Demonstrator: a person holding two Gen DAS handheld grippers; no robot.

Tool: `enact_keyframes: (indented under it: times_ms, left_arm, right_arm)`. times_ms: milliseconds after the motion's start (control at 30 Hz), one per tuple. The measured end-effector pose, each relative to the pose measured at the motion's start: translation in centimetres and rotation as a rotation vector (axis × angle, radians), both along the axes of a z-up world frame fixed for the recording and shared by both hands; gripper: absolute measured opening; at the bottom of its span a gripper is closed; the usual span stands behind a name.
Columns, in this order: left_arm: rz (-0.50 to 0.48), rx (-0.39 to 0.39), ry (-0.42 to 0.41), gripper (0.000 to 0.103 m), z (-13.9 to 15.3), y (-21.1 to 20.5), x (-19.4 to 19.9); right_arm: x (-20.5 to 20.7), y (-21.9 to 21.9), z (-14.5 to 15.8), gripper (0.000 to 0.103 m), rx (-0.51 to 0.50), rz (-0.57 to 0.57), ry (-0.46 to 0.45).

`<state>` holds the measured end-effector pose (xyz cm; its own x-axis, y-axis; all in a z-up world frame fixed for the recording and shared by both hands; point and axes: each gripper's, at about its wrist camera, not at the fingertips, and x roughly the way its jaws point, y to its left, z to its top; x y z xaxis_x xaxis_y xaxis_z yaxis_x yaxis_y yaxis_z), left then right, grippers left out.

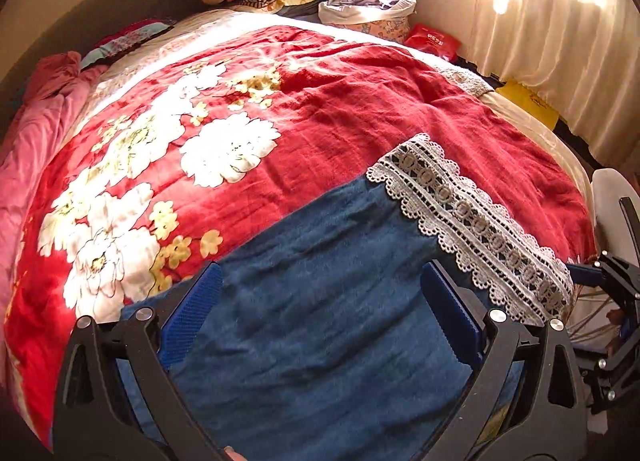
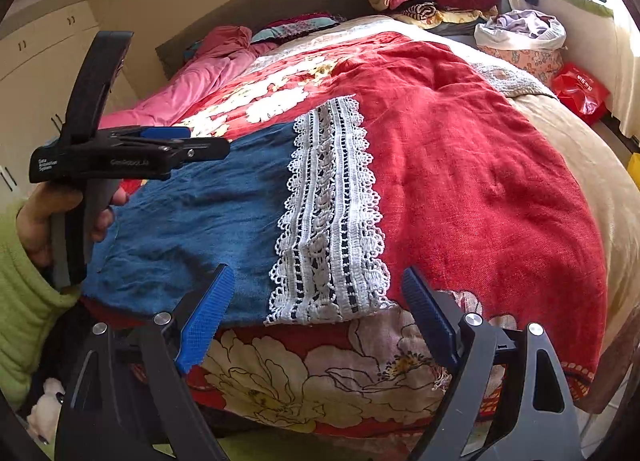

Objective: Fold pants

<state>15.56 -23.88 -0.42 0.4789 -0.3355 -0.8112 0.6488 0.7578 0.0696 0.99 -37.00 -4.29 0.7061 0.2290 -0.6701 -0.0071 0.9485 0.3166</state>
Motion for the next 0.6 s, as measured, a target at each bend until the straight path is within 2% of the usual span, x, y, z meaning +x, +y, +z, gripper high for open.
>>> enact_keyframes:
  times_ms: [233, 333, 400, 433, 467, 500, 533, 567, 600]
  left_arm:
    - [-0.046, -0.015, 0.065, 0.093, -2.0, -2.4, 3.3]
    - [-0.074, -0.07, 0.133, 0.093, -2.9, -2.6, 4.9]
    - [-0.077, -0.077, 0.16, 0.092, -3.7, -2.7, 5.8]
    - [-0.084, -0.074, 0.167, 0.089, -4.0, -2.7, 6.0]
    - [-0.092, -0.073, 0.173, 0.086, -4.3, -2.7, 6.1]
    - [-0.105, -0.08, 0.178, 0.079, -4.4, -2.7, 6.1]
    - [-0.118, -0.088, 0.177, 0.072, -4.4, -2.8, 6.0]
    - [-0.131, -0.1, 0.178, 0.066, -4.4, -2.8, 5.8]
    - [-0.14, -0.108, 0.184, 0.059, -4.2, -2.9, 5.7]
  right_arm:
    - [0.8, 0.0, -0.8, 0.085, 0.029, -0.016, 0.006]
    - [1.1, -0.1, -0.9, 0.085, 0.047, -0.032, 0.006]
    - [1.3, -0.2, -0.9, 0.086, 0.063, -0.038, 0.004]
    - [1.4, -0.2, -1.0, 0.086, 0.065, -0.038, 0.005]
    - [1.4, -0.1, -1.0, 0.082, 0.06, -0.038, 0.003]
    - [1.4, 0.0, -0.9, 0.076, 0.053, -0.034, 0.001]
    - [1.4, 0.2, -0.8, 0.063, 0.048, -0.027, -0.001]
    - [1.5, 0.3, -0.8, 0.057, 0.05, -0.016, -0.001]
    - [1.6, 0.5, -0.8, 0.056, 0.052, 0.0, -0.002]
